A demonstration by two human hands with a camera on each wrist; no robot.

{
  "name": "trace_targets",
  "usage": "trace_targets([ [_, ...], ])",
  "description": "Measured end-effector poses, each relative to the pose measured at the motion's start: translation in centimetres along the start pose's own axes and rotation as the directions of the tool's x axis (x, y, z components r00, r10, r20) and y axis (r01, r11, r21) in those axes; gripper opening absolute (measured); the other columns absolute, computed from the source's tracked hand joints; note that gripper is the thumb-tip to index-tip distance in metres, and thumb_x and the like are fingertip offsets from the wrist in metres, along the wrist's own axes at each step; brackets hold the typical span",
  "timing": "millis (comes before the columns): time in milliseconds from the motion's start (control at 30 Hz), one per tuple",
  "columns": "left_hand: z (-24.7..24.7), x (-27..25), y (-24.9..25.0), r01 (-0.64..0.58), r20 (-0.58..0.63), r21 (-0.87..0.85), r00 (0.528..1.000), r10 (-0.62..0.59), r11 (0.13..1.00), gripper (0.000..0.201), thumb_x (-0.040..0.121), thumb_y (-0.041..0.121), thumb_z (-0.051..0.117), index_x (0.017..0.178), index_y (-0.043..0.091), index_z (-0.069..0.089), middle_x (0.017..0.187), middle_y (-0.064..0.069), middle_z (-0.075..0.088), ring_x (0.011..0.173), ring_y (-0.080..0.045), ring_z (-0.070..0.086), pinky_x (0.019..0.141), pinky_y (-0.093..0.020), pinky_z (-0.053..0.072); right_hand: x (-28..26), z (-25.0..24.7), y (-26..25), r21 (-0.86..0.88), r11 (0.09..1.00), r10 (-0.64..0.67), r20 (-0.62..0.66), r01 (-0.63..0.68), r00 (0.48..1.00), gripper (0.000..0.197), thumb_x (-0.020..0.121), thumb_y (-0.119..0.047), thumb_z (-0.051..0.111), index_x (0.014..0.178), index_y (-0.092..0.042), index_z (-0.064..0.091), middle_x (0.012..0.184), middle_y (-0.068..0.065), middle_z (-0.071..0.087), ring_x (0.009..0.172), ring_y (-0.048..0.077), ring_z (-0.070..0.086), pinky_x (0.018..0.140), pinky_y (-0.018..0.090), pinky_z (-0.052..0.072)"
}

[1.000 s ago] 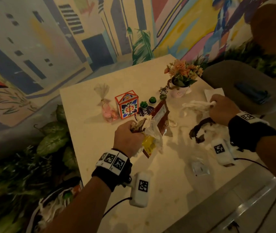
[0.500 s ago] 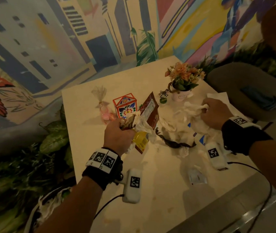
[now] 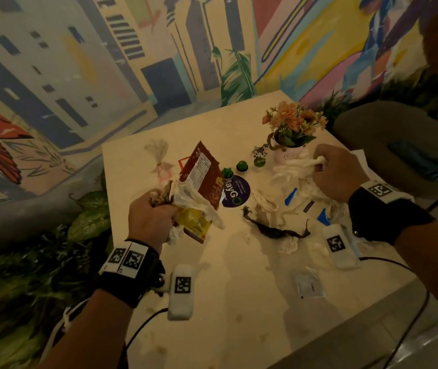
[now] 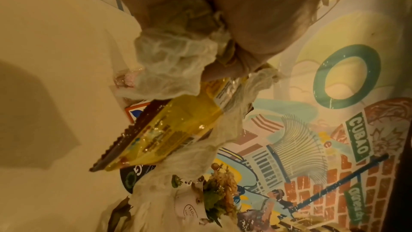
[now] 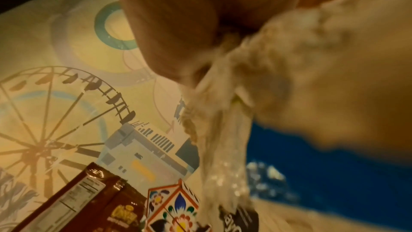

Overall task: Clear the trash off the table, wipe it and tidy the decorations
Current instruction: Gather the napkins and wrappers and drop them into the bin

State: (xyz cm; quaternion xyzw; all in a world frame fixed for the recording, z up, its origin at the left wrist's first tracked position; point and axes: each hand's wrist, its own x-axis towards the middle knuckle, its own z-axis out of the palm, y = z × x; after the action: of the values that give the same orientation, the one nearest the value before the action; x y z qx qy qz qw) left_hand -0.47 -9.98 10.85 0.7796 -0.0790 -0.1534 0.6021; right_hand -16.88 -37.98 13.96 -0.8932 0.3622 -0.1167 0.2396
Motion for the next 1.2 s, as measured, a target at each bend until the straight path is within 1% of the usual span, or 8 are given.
trace_targets([
  [300,-6.4,-0.4,-1.5,0.033,-0.093,-0.117,0.995,-0.044,0.993,0.031,0.052,-0.004,0.054,0.081,-0.013,0.058,0.068,-0.018,0.056,0.061,-0.025,0.051,0.058,-0.038,0.044,-1.5,4.1,-3.0,0.060,0.998,-0.038,0.061,0.034,0.997,0.028,0.079,0.000,0.053,0.066,-0.021,0.041,0.063,0.000,0.042,0.071,0.028,0.043,0.062,0.031,0.028],
  [467,-12.9,-0.3,-3.6,0.044,-0.171,-0.079,0.984,-0.057,0.996,0.036,0.056,-0.012,0.051,0.073,0.011,0.073,0.074,-0.012,0.069,0.068,-0.029,0.062,0.064,-0.039,0.052,-3.0,7.5,-8.3,0.149,0.978,-0.165,0.126,0.146,0.978,0.037,0.076,0.003,0.055,0.061,-0.026,0.038,0.062,-0.002,0.043,0.063,0.024,0.043,0.053,0.032,0.029],
  [567,-17.0,-0.3,-5.6,0.065,-0.233,-0.072,0.969,-0.080,0.995,0.035,0.059,-0.015,0.050,0.065,0.012,0.072,0.065,-0.004,0.069,0.065,-0.027,0.062,0.060,-0.036,0.052,-4.5,10.4,-12.5,0.213,0.954,-0.246,0.158,0.210,0.956,0.038,0.075,0.005,0.056,0.064,-0.028,0.041,0.064,-0.009,0.042,0.060,0.007,0.041,0.053,0.023,0.030],
  [733,-24.5,-0.1,-10.0,0.123,-0.254,0.032,0.961,-0.111,0.992,0.020,0.067,-0.016,0.051,0.078,-0.006,0.065,0.069,-0.013,0.061,0.063,-0.022,0.055,0.057,-0.030,0.046,-8.0,16.5,-19.7,0.251,0.926,-0.339,0.217,0.283,0.916,0.027,0.071,0.005,0.056,0.069,-0.019,0.045,0.061,-0.003,0.041,0.058,0.010,0.038,0.052,0.029,0.027],
  [833,-29.5,0.5,-14.1,0.160,-0.226,0.115,0.965,-0.131,0.980,0.021,0.068,-0.011,0.056,0.070,0.007,0.067,0.069,-0.009,0.064,0.064,-0.023,0.057,0.062,-0.036,0.049,-11.0,20.6,-24.2,0.246,0.933,-0.321,0.241,0.263,0.916,0.037,0.071,0.002,0.058,0.063,-0.028,0.039,0.061,-0.004,0.043,0.058,0.009,0.039,0.053,0.026,0.030],
  [933,-33.8,0.7,-18.1,0.251,-0.209,0.239,0.957,-0.203,0.938,0.013,0.069,-0.003,0.059,0.061,0.005,0.053,0.062,-0.009,0.053,0.060,-0.022,0.050,0.059,-0.034,0.042,-14.5,24.7,-28.4,0.257,0.939,-0.305,0.308,0.230,0.901,0.038,0.072,0.002,0.058,0.060,-0.027,0.038,0.062,-0.004,0.044,0.058,0.007,0.040,0.052,0.022,0.029],
  [1067,-37.9,1.7,-23.3,0.304,-0.181,0.413,0.951,-0.249,0.858,0.030,0.071,0.002,0.060,0.052,0.013,0.039,0.057,-0.009,0.046,0.060,-0.031,0.045,0.057,-0.038,0.037,-18.2,31.0,-32.3,0.272,0.945,-0.287,0.421,0.182,0.860,0.039,0.074,0.003,0.056,0.061,-0.026,0.033,0.063,-0.003,0.038,0.058,0.013,0.036,0.053,0.034,0.024],
  [1200,-39.5,2.5,-27.3,0.453,-0.161,0.334,0.892,-0.423,0.827,0.018,0.073,-0.003,0.059,0.059,0.007,0.054,0.060,-0.010,0.052,0.063,-0.026,0.047,0.060,-0.031,0.037,-19.8,37.9,-33.6,0.187,0.981,-0.151,0.535,0.058,0.831,0.035,0.081,0.001,0.052,0.063,-0.023,0.034,0.065,-0.001,0.037,0.061,0.019,0.039,0.053,0.032,0.024],
])
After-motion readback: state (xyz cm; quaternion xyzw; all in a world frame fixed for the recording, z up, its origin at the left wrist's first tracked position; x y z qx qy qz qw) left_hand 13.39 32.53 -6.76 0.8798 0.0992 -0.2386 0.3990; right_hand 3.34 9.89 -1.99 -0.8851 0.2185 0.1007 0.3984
